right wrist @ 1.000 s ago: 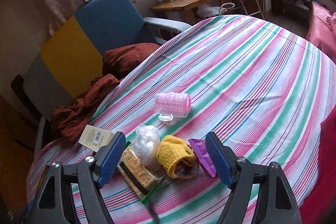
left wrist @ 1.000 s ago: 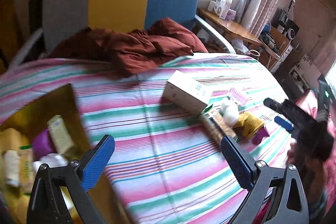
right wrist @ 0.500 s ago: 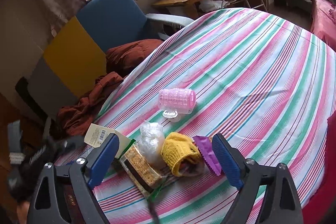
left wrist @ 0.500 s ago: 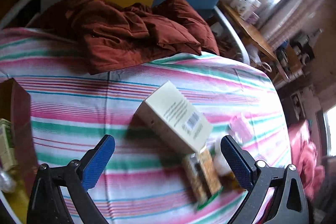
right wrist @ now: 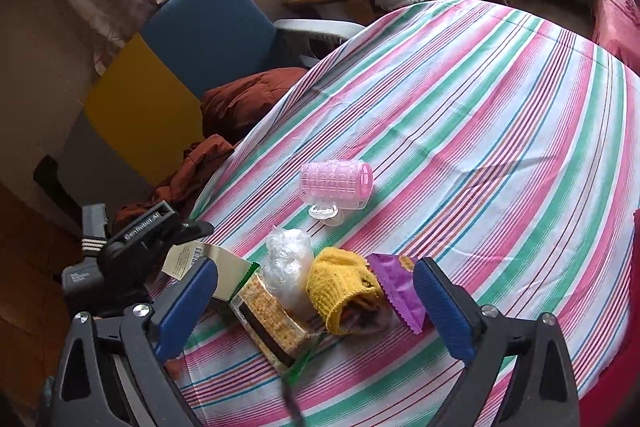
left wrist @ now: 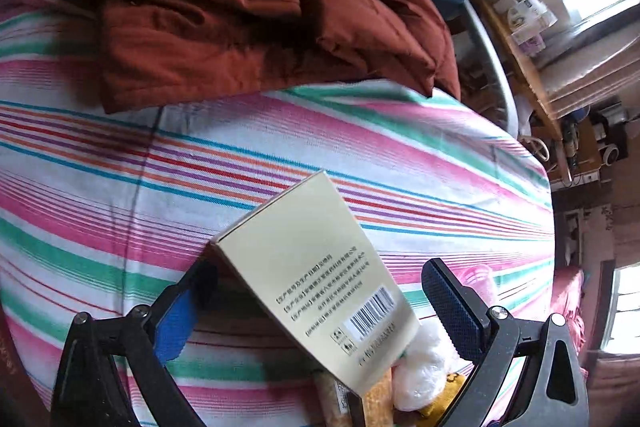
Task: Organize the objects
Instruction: 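Grasp the cream barcode box with the left tool while the right reaches the purple foil packet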
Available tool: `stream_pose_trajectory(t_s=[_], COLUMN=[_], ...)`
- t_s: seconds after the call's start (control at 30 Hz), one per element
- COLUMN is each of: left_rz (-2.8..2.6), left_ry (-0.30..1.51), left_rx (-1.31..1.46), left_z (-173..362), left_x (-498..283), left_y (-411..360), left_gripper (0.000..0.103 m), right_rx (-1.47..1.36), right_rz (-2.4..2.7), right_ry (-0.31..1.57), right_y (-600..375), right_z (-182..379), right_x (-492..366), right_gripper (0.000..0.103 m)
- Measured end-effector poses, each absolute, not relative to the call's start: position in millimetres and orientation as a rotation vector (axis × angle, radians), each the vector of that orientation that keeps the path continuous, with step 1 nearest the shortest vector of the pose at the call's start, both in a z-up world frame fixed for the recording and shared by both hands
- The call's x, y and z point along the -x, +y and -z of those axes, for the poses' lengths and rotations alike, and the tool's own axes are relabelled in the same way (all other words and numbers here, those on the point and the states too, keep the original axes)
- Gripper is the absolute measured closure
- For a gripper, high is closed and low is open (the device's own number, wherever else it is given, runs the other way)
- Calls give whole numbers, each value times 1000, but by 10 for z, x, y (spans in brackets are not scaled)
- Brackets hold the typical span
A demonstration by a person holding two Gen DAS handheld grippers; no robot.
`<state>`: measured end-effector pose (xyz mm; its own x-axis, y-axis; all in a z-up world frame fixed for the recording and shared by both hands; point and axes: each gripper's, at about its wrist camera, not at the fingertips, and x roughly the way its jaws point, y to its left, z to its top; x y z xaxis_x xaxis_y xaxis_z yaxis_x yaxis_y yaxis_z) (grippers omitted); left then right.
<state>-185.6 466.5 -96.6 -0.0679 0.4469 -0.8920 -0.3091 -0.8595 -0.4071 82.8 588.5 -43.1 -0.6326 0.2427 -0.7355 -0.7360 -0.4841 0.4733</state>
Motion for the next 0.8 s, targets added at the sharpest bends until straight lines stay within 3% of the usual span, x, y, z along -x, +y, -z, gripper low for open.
stream_pose_trajectory(t_s=[0.17,0.43,0.6,0.8], left_rz=[-1955,-1910,-1910,-1869], left_ry=[-19,19,72,90], left_rx=[1655,1663,1625,1567], left_z=[993,979,933,897], left_x=[1827,1848,1823,1767], left_y=[4673,4631,4483,4235], left_gripper=[1,3,22,32], right_rx=[799,826,806,774], right_rz=[-2128,-2117,-2080,-2020], right_ry=[1118,1132,1162,1215], right_y=[5916,5933,5996,6090], right_z=[458,500,533,591], right_x=[-843,-818,-881,-981], right_gripper=[3,3,3,3])
